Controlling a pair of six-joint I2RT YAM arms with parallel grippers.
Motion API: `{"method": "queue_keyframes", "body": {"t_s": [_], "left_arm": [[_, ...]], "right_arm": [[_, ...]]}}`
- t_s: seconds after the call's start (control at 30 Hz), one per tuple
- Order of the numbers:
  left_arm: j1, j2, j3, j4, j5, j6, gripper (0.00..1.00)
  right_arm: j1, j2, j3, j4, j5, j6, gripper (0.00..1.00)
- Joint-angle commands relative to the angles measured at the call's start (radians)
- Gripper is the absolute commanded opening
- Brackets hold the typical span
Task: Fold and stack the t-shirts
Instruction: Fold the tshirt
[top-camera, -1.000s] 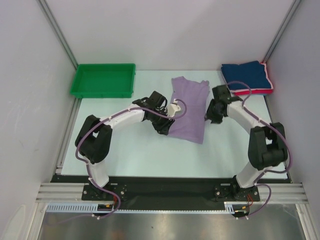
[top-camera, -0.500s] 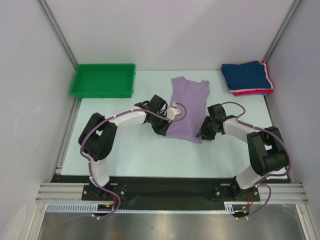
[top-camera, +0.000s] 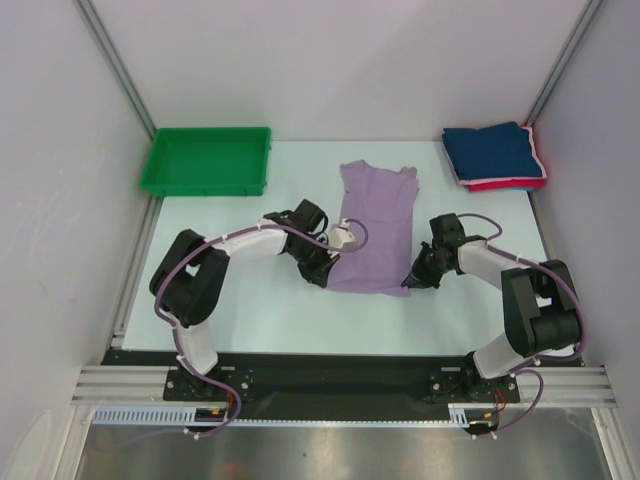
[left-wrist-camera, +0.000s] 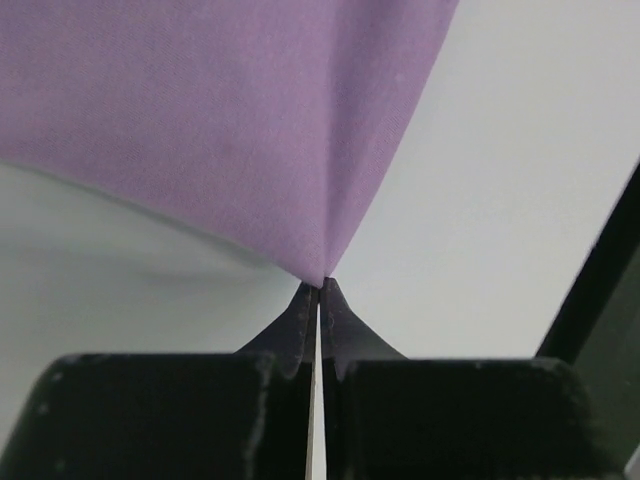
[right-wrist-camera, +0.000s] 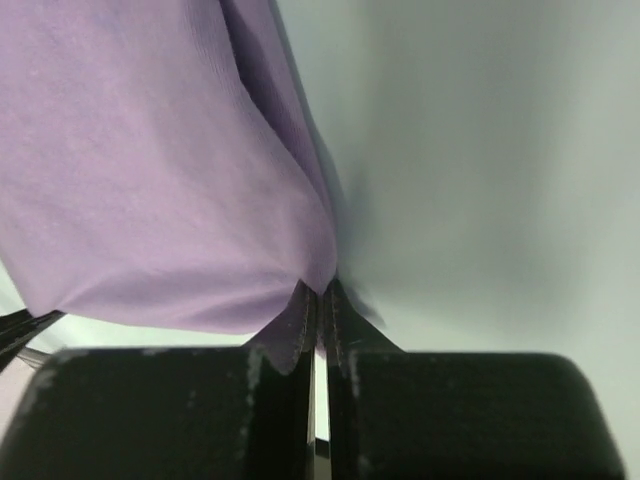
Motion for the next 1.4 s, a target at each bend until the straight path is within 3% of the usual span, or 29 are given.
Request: {"method": "queue_keyframes", "body": {"t_s": [0.0, 0.13, 0.2, 0.27, 0.33, 0.4, 0.57, 0.73, 0.8, 1.0, 1.27, 1.37], "left_arm": [[0.006, -0.078, -0.034, -0.092, 0.078, 0.057, 0.00], [-0.003, -0.100, -0.080, -0.101, 0.116, 0.077, 0.00], [-0.014, -0.095, -0.089, -0.106, 0.138, 0.085, 0.25], [-0.017, -0.092, -0.085, -0.109, 0.147, 0.091, 0.51], [0.014, -0.095, -0.038, -0.132, 0.162, 0.093, 0.55], [0.066, -0.097, 0.009, -0.135, 0.196, 0.053, 0.56], [0.159, -0.059, 0.116, -0.028, 0.058, -0.110, 0.50], [0.156, 0.073, 0.234, 0.019, 0.086, -0.251, 0.55], [0.155, 0.125, 0.266, 0.037, 0.029, -0.279, 0.56], [0.155, 0.254, 0.375, 0.023, 0.061, -0.319, 0.56], [0.153, 0.336, 0.444, 0.037, 0.110, -0.339, 0.48], [0.153, 0.359, 0.461, 0.049, 0.144, -0.349, 0.44]], "right_arm": [[-0.011, -0.037, -0.006, -0.171, -0.004, -0.117, 0.00], [-0.032, -0.069, 0.007, -0.245, 0.018, -0.157, 0.00], [-0.035, -0.071, 0.002, -0.258, 0.015, -0.161, 0.04], [-0.035, -0.074, -0.001, -0.274, 0.018, -0.160, 0.19], [-0.042, -0.091, 0.003, -0.286, 0.033, -0.157, 0.32], [-0.058, -0.137, 0.022, -0.294, 0.039, -0.152, 0.35], [-0.081, -0.185, 0.101, -0.191, 0.097, -0.169, 0.34], [-0.132, -0.006, 0.218, -0.052, 0.086, -0.178, 0.29], [-0.134, 0.067, 0.302, -0.032, 0.078, -0.184, 0.29], [-0.134, 0.245, 0.424, 0.028, 0.059, -0.206, 0.31], [-0.131, 0.357, 0.465, 0.039, 0.027, -0.203, 0.29], [-0.132, 0.362, 0.456, 0.048, 0.021, -0.194, 0.23]]}}
